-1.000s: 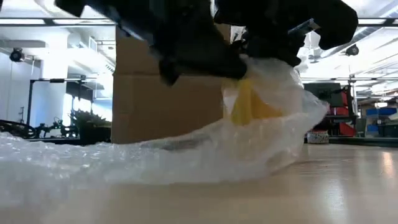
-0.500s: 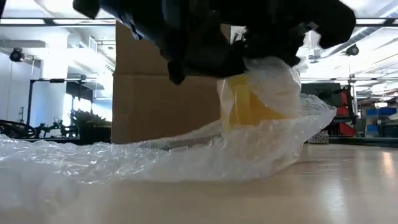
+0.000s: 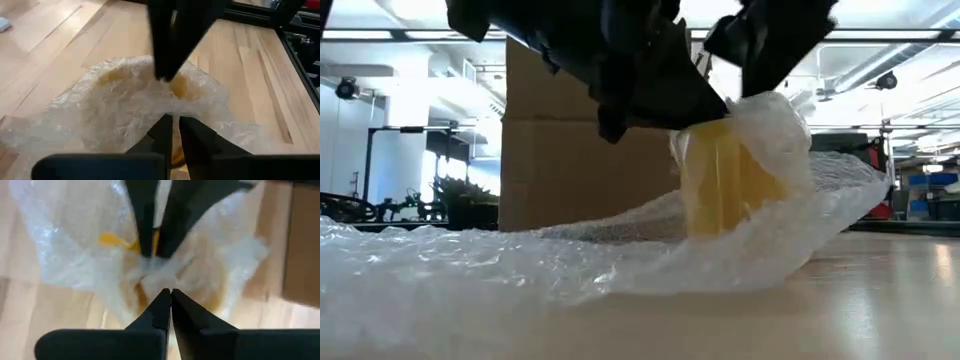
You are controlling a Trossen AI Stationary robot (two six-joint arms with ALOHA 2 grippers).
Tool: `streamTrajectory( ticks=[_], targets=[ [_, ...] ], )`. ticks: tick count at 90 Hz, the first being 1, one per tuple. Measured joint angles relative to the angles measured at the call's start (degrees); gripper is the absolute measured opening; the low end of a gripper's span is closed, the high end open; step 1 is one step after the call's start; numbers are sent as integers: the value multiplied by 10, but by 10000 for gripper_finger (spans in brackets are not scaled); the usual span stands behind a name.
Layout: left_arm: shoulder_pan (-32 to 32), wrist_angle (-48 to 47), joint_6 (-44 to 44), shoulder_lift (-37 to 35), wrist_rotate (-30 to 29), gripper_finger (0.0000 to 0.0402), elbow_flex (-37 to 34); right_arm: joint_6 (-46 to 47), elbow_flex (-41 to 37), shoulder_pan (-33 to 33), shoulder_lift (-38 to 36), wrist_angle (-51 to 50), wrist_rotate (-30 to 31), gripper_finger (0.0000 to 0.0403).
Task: Wrap mug
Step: Wrap the yellow mug in the transparent bubble wrap
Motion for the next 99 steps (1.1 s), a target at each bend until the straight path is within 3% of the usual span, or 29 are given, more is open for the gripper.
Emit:
streamTrajectory(
  ticks=[15,30,46,74,99],
  targets=[
    [-1,0,3,-2,0,23,0,19,-10,15,-13,20,-16,0],
    [0,1,6,-6,0,23,-2,31,-52,34,-11,101,-21,0],
    [0,9,7,-6,0,23,-2,44,-92,28,-8,121,50,0],
    [-2,14,8,-9,2,23,-2,38,-170,7,-9,230,45,0],
    [-15,-91,7,-89,14,23,0,46,-196,5,-9,272,39,0]
  ],
)
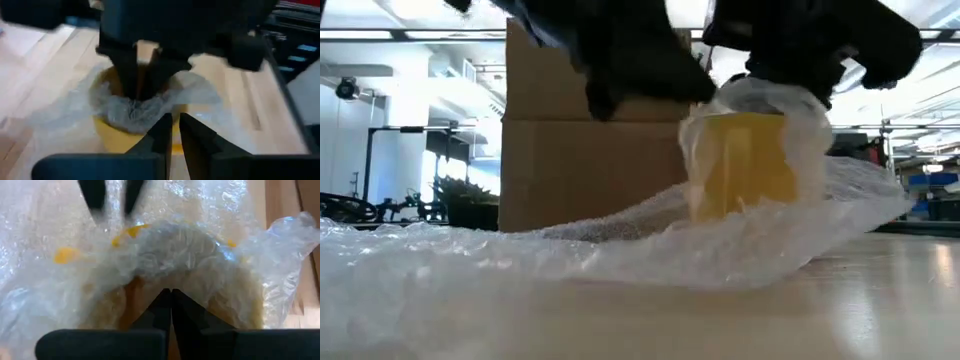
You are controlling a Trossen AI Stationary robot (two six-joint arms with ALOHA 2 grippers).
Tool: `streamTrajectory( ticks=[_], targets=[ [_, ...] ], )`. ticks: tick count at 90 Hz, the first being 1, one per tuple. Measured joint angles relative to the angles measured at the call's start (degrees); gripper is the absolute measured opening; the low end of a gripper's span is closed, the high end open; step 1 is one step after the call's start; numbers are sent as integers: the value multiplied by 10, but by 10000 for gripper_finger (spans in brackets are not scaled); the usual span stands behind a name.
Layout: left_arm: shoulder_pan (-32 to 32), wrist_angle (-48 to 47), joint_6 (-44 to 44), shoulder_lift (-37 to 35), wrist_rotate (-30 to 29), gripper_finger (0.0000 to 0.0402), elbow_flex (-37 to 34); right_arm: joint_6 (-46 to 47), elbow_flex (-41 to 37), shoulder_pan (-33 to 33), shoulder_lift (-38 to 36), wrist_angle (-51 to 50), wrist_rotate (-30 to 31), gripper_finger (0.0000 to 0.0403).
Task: Wrap mug
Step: Wrap the yellow mug in the transparent bubble wrap
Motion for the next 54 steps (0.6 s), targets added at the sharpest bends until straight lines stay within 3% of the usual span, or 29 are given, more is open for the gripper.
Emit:
streamTrajectory(
  ticks=[9,18,38,54],
  targets=[
    [-2,-62,-9,-13,-96,23,0,0,6,0,0,1,0,0],
    [4,-61,-7,-8,-173,23,0,-8,14,0,0,0,0,0],
    [46,-55,-22,46,-161,22,-3,-20,19,0,1,1,-1,0],
    [46,43,10,61,-113,22,-3,-20,18,0,1,-1,0,0]
  ],
)
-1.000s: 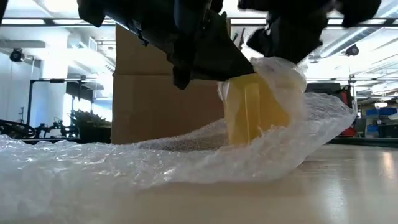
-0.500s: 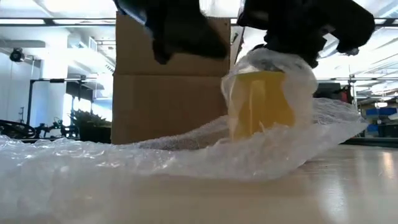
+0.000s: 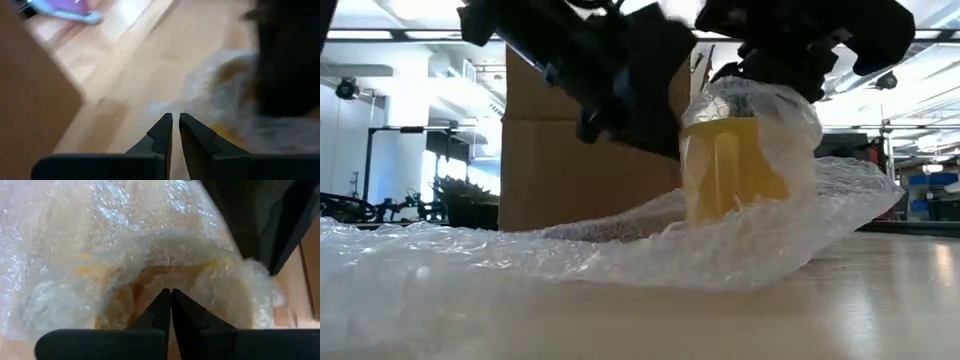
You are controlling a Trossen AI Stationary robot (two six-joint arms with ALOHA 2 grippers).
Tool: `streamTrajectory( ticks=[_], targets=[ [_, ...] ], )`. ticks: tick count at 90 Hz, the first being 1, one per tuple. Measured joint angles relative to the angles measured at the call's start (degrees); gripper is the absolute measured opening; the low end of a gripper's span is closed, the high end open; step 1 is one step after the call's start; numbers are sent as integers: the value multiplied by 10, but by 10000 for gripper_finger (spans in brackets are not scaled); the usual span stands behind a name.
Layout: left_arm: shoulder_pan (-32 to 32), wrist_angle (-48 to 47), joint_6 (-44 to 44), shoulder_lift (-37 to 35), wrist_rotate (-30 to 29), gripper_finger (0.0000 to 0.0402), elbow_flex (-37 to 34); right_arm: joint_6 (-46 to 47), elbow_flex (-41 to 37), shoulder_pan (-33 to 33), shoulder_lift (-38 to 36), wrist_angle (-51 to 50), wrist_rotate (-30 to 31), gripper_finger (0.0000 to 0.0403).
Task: Wrap mug
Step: Wrap the yellow mug in the transparent bubble wrap
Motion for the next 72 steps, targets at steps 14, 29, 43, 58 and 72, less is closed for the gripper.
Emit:
streamTrajectory(
  ticks=[14,29,43,58,72],
  targets=[
    [-16,63,57,-2,45,22,1,0,0,0,0,-1,-4,0],
    [-29,65,73,-2,48,22,1,0,0,1,0,-1,-7,0],
    [-31,64,79,-5,54,22,1,0,0,0,0,-2,-7,0],
    [-34,97,102,-13,63,22,1,5,0,-4,7,-1,-1,0],
    [-34,89,94,-10,101,22,2,17,0,-12,14,1,-1,0]
  ],
)
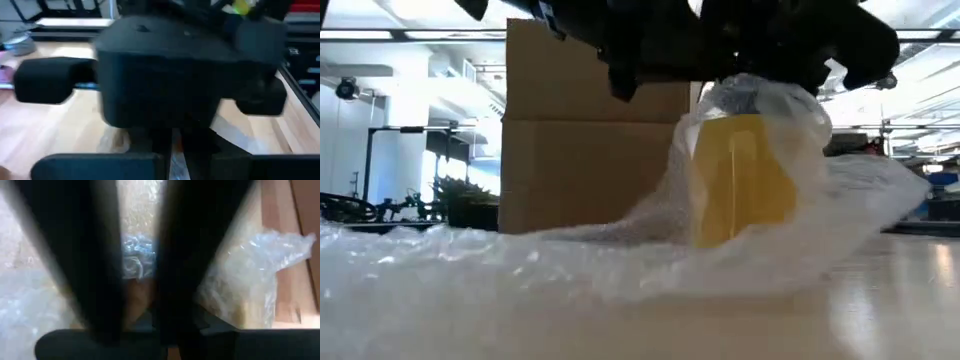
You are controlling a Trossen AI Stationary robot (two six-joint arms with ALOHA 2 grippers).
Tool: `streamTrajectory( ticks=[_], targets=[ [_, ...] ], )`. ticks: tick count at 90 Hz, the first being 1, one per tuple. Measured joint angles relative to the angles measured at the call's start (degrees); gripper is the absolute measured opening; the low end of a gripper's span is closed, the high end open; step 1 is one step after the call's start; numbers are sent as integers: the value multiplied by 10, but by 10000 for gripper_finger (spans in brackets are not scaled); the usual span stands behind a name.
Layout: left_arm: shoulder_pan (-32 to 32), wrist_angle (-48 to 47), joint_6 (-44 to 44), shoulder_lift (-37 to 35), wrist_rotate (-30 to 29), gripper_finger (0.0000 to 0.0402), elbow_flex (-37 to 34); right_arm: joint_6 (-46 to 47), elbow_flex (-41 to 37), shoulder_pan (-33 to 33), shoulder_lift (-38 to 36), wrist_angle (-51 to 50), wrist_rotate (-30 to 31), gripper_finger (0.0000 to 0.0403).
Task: Wrap mug
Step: Wrap the yellow mug in the transparent bubble wrap
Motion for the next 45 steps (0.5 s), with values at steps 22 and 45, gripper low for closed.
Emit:
streamTrajectory(
  ticks=[22,45],
  targets=[
    [5,-28,-35,38,-11,22,2,1,45,2,-6,-68,-6,0],
    [7,-32,-41,36,-11,22,1,5,129,19,-42,-207,-49,0]
  ],
)
